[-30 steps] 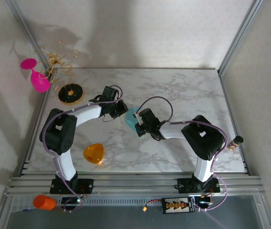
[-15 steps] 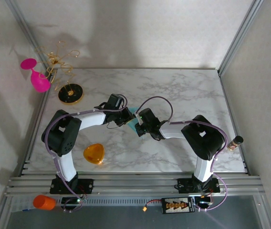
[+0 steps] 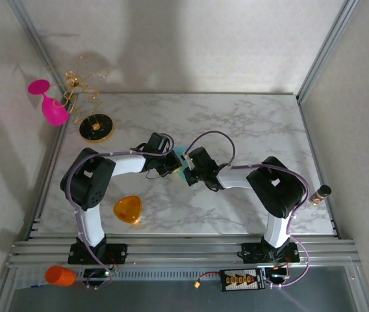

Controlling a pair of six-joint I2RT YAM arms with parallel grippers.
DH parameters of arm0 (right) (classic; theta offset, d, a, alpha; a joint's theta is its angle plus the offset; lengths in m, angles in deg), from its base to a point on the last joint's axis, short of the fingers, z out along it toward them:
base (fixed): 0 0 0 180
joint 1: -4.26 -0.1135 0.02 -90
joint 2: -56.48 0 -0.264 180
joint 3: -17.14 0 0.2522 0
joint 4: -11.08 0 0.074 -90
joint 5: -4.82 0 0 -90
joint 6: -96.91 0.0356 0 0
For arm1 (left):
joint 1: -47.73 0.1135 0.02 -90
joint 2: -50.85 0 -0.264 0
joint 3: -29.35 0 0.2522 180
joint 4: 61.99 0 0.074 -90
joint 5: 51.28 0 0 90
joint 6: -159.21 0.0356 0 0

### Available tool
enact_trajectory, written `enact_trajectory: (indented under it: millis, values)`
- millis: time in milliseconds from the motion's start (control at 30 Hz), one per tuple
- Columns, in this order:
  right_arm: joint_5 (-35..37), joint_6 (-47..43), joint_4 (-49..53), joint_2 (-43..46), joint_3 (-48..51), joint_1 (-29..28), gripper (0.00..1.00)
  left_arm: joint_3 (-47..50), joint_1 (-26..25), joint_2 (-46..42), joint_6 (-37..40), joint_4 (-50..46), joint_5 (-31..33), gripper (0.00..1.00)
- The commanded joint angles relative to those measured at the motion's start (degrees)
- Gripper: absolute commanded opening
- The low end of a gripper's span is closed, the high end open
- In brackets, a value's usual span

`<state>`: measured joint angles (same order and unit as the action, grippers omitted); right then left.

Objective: Fold a paper plane with a square sheet of paper (pick it up from the middle)
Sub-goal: Third fold the triangle at the center of the table.

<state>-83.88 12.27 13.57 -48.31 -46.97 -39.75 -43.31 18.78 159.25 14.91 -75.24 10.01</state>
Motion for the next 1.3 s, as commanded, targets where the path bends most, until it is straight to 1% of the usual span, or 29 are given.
enact_trajectory:
  millis: [0,1267]
  values:
    - [-0.32,-0.18,3.27,-1.85,-0.33,0.68,0.03,0.36,-0.48,0.91,-0.1,0.63,-0.12,0.1]
    - [-0.42,0.17,4.06,-2.79,-1.24,0.6,0.03,1.57,-0.32,2.42,0.18,0.37,0.67,0.09]
